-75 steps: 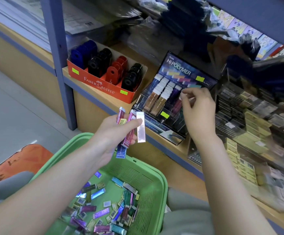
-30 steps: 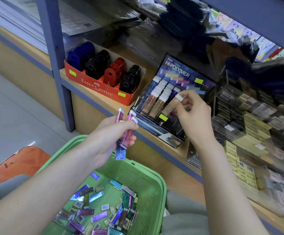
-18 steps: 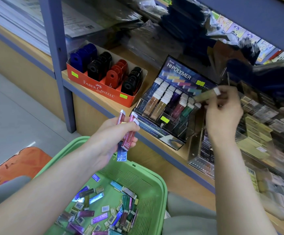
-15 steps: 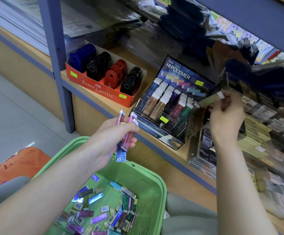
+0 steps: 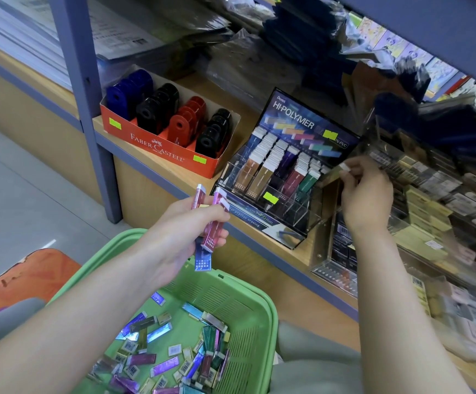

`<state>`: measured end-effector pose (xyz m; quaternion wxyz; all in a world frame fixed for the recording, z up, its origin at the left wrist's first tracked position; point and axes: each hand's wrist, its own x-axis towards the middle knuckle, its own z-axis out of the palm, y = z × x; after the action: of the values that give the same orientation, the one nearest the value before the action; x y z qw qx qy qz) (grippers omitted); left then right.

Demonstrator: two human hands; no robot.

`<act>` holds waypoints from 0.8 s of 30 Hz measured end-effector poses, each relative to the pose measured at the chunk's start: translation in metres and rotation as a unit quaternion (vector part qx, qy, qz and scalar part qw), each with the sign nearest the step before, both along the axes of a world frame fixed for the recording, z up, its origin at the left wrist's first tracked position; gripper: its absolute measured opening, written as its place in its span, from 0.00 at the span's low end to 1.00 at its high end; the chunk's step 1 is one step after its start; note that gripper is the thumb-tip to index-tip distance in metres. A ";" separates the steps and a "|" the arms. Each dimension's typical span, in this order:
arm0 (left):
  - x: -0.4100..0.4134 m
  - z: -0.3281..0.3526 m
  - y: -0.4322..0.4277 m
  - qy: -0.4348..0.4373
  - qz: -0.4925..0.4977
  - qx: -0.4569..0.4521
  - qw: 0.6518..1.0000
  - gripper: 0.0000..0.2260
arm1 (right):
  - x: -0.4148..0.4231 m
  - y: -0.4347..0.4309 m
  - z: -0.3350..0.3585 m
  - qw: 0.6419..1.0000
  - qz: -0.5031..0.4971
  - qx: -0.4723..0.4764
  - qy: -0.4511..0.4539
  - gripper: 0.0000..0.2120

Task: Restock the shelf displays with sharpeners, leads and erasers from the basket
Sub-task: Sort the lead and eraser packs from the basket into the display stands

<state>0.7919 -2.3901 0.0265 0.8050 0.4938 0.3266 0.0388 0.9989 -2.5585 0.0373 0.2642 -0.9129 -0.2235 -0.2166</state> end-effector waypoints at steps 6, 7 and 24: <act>0.002 -0.002 0.001 -0.006 -0.003 -0.020 1.000 0.04 | -0.002 0.002 -0.004 0.997 0.002 -0.079 0.016 0.09; 0.003 -0.002 0.001 -0.004 0.002 -0.024 1.000 0.04 | -0.002 0.003 -0.005 0.996 -0.005 -0.092 0.013 0.09; -0.001 0.003 -0.001 -0.032 0.001 -0.006 0.999 0.11 | -0.089 0.035 0.021 0.964 0.142 0.080 0.210 0.05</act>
<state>0.7907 -2.3910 0.0291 0.8180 0.4867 0.3019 0.0532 0.9095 -2.5238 0.0579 0.4056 -0.8727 -0.2718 0.0027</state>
